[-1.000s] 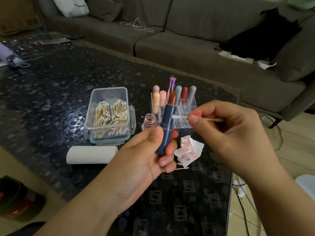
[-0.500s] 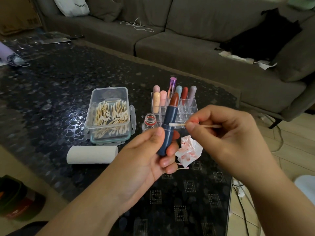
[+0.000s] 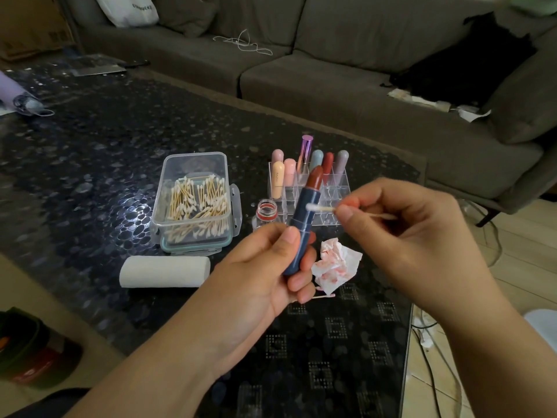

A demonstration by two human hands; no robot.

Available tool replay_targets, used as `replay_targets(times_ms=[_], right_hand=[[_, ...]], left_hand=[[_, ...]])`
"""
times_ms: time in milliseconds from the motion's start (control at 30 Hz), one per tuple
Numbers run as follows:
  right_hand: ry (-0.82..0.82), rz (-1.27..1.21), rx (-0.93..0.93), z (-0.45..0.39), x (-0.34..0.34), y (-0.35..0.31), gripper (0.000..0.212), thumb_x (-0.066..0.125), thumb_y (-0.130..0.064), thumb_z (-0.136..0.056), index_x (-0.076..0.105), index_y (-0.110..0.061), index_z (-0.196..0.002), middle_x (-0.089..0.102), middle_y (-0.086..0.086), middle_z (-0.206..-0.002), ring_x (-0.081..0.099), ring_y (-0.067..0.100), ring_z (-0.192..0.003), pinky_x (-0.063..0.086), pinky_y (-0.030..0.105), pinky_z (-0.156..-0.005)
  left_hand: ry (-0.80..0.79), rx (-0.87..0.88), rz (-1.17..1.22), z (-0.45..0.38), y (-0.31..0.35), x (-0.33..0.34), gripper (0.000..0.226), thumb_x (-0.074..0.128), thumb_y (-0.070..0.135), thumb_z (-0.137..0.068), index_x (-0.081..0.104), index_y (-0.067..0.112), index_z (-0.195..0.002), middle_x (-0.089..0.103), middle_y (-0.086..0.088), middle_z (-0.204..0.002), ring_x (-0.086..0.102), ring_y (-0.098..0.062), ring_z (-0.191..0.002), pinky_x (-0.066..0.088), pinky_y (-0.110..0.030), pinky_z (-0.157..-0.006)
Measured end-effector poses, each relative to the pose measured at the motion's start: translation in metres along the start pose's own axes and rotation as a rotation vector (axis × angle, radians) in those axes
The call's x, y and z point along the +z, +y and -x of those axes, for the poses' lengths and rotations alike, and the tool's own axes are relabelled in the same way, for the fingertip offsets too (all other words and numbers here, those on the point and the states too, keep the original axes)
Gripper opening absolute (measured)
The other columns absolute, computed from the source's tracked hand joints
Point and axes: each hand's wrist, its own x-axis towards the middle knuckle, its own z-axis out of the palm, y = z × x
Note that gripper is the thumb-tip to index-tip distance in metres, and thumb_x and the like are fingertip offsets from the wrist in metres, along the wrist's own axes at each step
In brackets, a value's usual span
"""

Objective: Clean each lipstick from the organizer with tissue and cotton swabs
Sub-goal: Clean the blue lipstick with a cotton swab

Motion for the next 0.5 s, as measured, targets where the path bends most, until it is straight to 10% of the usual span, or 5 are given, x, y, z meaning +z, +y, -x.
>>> replay_targets(times_ms=[500], right_hand=[[0.053, 0.006, 0.015, 0.002, 0.0007, 0.0013, 0.008, 0.064, -0.025, -0.082, 0.066, -0.022, -0.075, 0.057, 0.014, -0.06, 0.047, 0.026, -0.051, 0.039, 0.025, -0.047]], left_hand=[[-0.076, 0.025, -0.032, 0.0007, -0.0012, -0.001, 0.013, 0.056, 0.022, -0.08, 0.058, 0.012, -0.088, 0.05, -0.002, -0.063, 0.04, -0.01, -0.051, 0.042, -0.023, -0.047]])
